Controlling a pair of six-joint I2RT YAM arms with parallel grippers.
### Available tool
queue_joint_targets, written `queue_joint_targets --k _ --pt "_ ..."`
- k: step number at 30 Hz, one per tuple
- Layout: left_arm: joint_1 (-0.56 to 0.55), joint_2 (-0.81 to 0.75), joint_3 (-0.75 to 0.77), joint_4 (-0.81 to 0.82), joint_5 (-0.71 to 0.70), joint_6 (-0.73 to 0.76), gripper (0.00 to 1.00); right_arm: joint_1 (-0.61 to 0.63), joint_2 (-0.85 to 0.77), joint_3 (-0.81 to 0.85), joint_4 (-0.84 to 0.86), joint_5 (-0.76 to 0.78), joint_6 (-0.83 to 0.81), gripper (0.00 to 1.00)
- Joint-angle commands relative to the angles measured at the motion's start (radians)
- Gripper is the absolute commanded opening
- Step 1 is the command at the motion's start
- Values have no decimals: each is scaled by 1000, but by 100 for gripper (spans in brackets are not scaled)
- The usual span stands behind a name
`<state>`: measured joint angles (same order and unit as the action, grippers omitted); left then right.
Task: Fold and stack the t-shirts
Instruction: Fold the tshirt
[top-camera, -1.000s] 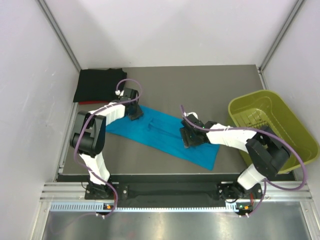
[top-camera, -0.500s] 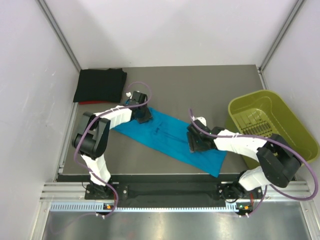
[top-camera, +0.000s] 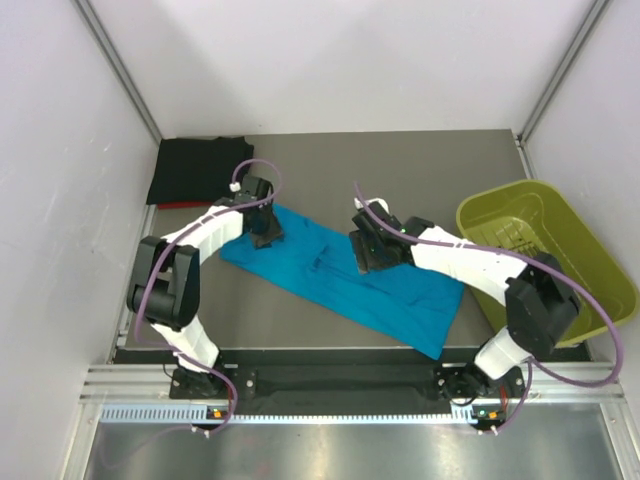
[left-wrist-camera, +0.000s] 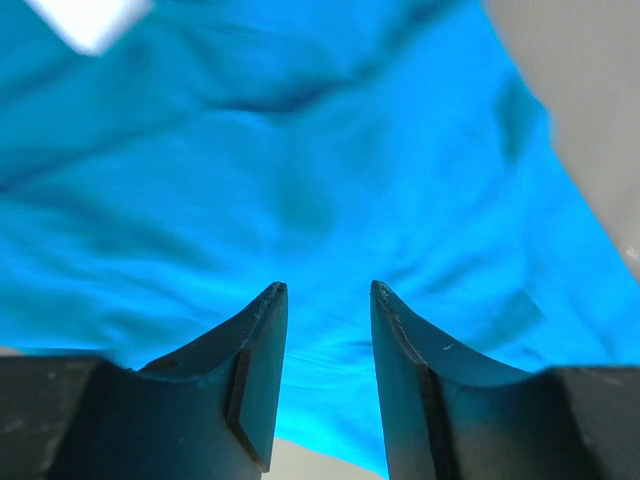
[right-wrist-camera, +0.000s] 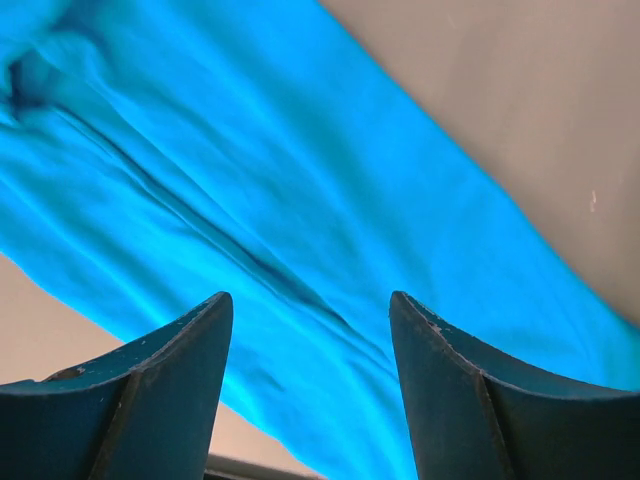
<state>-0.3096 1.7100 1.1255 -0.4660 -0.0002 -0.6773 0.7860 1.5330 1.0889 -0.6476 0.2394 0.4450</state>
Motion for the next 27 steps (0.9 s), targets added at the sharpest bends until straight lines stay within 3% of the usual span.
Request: queue_joint_targets --k 1,5,17,27 --pt "18 8 17 -80 -50 24 44 19 64 77 -11 -8 -63 65" --pt "20 65 39 -39 -64 -11 44 22 53 97 -4 -5 -86 65" --pt "23 393 388 -134 -126 8 44 10 -39 88 31 46 -89 66" --pt "21 623 690 -134 -32 51 44 -65 -37 129 40 72 -100 66"
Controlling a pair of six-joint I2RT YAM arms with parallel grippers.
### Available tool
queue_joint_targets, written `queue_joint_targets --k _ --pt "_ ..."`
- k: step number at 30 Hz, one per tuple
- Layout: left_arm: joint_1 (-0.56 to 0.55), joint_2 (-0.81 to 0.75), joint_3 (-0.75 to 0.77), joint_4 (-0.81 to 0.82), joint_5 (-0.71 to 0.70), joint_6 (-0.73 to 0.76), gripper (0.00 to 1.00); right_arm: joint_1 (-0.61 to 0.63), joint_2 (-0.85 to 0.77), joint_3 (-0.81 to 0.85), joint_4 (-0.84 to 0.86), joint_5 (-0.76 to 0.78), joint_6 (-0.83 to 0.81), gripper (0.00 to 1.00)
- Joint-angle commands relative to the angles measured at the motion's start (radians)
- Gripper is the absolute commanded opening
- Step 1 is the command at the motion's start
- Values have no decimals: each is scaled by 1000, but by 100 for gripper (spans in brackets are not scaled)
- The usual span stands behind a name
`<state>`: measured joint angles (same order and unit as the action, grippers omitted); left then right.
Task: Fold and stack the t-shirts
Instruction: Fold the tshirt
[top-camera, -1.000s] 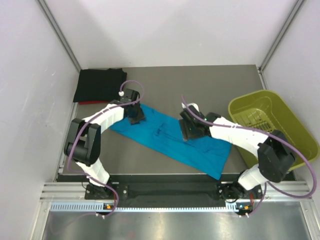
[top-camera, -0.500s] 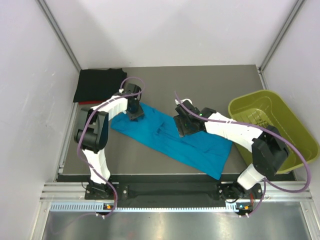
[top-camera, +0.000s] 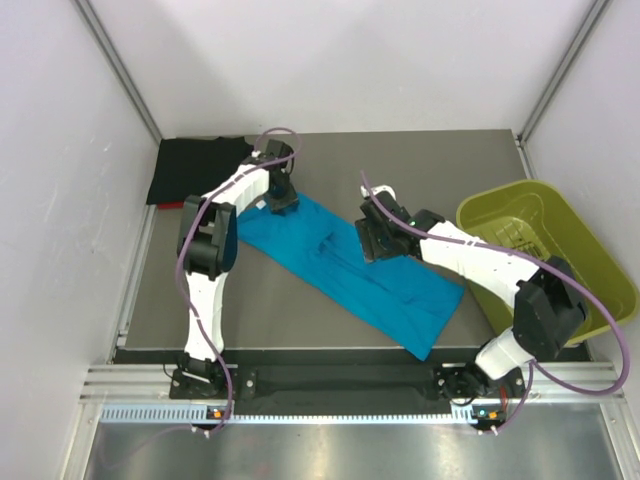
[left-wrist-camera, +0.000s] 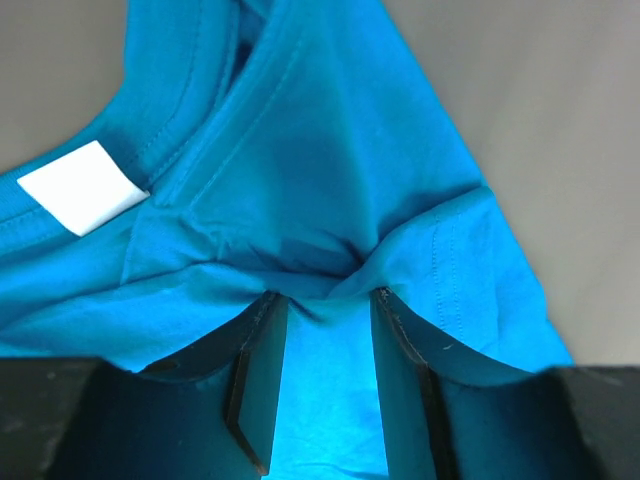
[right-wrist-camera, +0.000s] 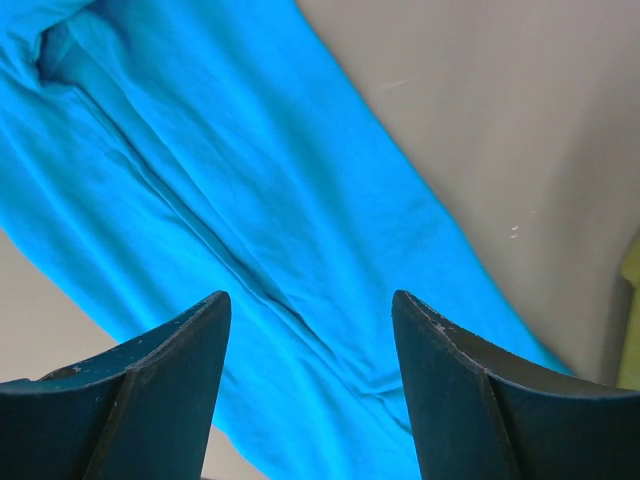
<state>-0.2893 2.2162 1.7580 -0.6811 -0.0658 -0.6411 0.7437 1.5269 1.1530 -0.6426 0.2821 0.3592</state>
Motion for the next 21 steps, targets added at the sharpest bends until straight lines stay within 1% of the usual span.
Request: queue_joint_targets --k 1,4,6,10,12,14,18,19,21 --pt "1 131 75 77 32 17 44 -32 -31 70 35 29 -22 66" --pt "1 174 126 107 34 32 44 -50 -19 86 37 29 -28 66" --pt "1 230 214 103 58 38 44 -61 -1 100 44 28 -29 66" --pt "-1 336 388 159 194 35 44 -95 35 134 67 17 -28 67" --pt "-2 356 419 211 230 28 44 -98 53 148 69 15 -37 67" --pt "-1 369 432 256 235 18 44 -102 59 160 73 14 -48 67" --pt "1 382 434 412 302 1 45 -112 62 152 106 2 -55 67" --pt "1 387 436 478 313 -12 45 -112 62 145 113 -1 -57 67" --pt "1 395 443 534 354 -26 47 -112 67 137 123 -14 -57 66"
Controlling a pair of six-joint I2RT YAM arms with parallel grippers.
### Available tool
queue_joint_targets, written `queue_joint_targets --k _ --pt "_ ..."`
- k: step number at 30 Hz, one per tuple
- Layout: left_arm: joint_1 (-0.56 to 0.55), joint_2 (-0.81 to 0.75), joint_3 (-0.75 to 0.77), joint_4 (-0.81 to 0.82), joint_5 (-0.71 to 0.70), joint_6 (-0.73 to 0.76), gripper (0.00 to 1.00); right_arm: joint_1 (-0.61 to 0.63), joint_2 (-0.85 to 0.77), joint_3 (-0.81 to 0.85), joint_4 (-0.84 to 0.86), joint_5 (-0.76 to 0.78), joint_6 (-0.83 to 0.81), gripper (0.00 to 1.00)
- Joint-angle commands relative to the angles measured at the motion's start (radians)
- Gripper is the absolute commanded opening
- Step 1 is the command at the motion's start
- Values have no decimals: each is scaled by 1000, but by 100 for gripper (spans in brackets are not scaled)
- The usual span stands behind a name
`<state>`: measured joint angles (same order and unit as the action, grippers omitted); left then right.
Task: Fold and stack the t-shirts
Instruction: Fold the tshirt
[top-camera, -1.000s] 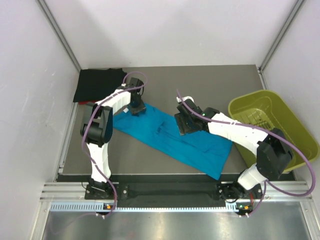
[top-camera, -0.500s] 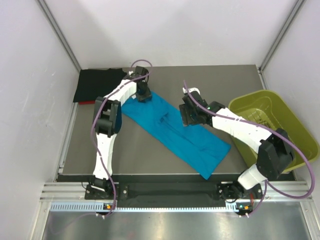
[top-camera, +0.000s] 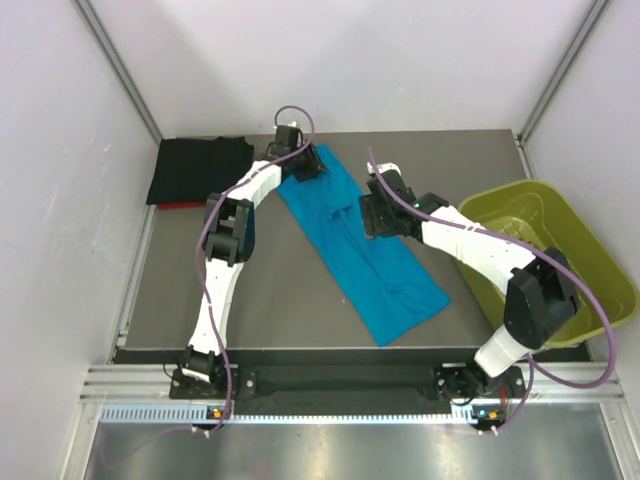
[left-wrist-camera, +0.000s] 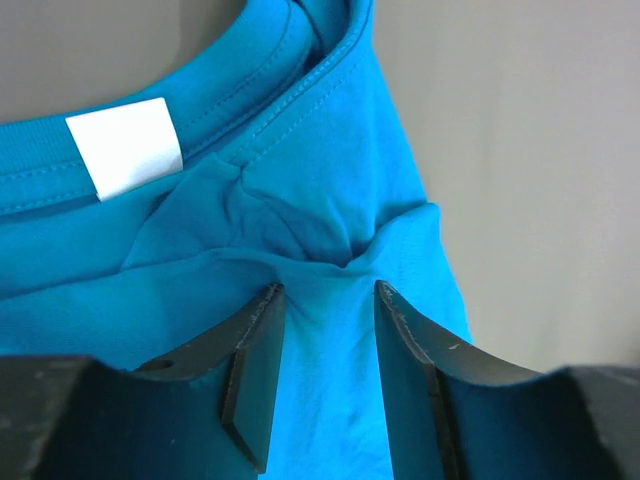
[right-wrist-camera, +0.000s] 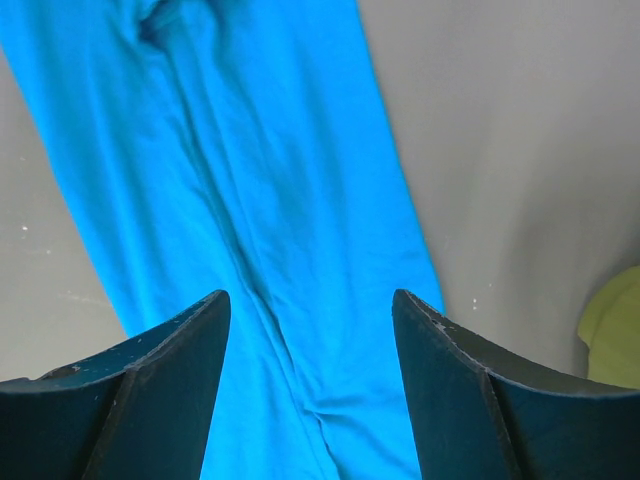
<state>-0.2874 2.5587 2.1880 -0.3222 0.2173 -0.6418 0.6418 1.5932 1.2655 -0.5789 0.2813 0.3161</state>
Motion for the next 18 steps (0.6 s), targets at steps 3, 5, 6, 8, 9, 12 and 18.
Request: queue_joint_targets --k 3,5,6,8,9,12,18 --pt "-1 58 58 224 139 -24 47 -10 -1 12 68 -33 -15 67" --pt "4 28 62 224 185 -19 47 -8 -18 -5 60 -34 -17 67" --pt "4 9 53 215 192 -12 48 -10 -28 -14 62 -34 -15 67" --pt "5 -84 -17 193 194 37 48 -7 -53 -51 65 -33 -20 67" --pt "5 -125 -55 189 185 77 49 -7 -77 -61 62 -34 -18 68" --pt "8 -297 -235 169 123 131 52 -7 -123 -95 53 -44 -18 68" --pt "36 -479 -460 71 -1 168 52 7 -183 -189 43 -67 -8 68"
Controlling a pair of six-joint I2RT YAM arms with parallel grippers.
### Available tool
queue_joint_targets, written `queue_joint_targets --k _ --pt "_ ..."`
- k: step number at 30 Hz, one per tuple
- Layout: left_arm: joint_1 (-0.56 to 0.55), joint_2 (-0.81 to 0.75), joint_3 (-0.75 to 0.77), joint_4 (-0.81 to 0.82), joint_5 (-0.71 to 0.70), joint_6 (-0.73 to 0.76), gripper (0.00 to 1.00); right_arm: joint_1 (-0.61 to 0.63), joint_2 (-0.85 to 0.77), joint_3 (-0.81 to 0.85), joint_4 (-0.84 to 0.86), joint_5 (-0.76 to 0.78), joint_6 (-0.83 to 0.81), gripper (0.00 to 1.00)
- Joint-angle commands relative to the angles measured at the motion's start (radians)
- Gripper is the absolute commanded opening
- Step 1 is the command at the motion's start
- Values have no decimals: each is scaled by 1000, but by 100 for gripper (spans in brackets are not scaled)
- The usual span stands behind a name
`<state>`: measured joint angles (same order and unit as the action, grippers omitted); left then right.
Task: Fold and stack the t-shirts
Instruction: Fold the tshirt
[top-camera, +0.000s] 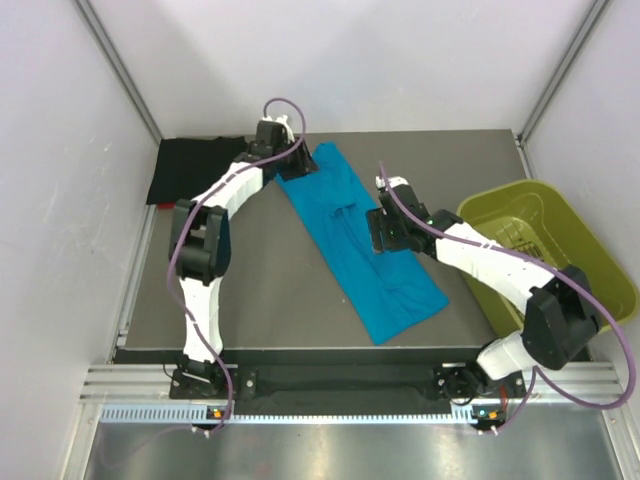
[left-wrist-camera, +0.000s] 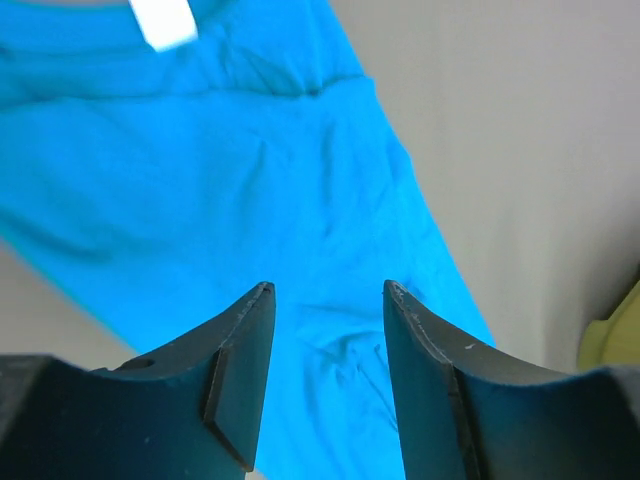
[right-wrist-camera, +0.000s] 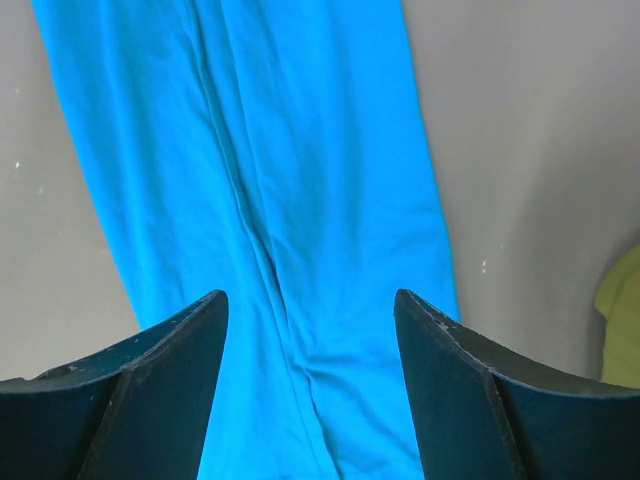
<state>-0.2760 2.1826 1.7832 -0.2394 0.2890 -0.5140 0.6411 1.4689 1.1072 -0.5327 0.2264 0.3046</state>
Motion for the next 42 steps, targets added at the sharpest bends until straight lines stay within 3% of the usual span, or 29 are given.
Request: queue_joint_targets --k 1,6,9,18,24,28,29,32,42 --pt "40 -115 -103 -12 -77 31 52 9 -65 -61 0 -15 13 68" --pt "95 -60 -137 -14 -70 9 49 57 -102 -132 11 -38 51 64" --pt "141 32 -46 -34 -28 40 46 112 -120 -184 8 -33 88 58" --pt "193 213 189 -47 27 48 45 284 -104 -290 65 4 180 51" --pt "201 270 225 -28 36 29 43 336 -61 -258 89 53 211 49" --pt "204 284 239 -12 6 34 27 338 -50 -227 91 79 203 49" --pt "205 287 248 -11 -2 34 15 338 -42 -222 92 86 203 49" --pt "216 307 284 11 -27 14 1 338 -18 -219 111 87 203 49" --pt "233 476 495 125 30 -136 0 336 97 -117 116 131 162 48"
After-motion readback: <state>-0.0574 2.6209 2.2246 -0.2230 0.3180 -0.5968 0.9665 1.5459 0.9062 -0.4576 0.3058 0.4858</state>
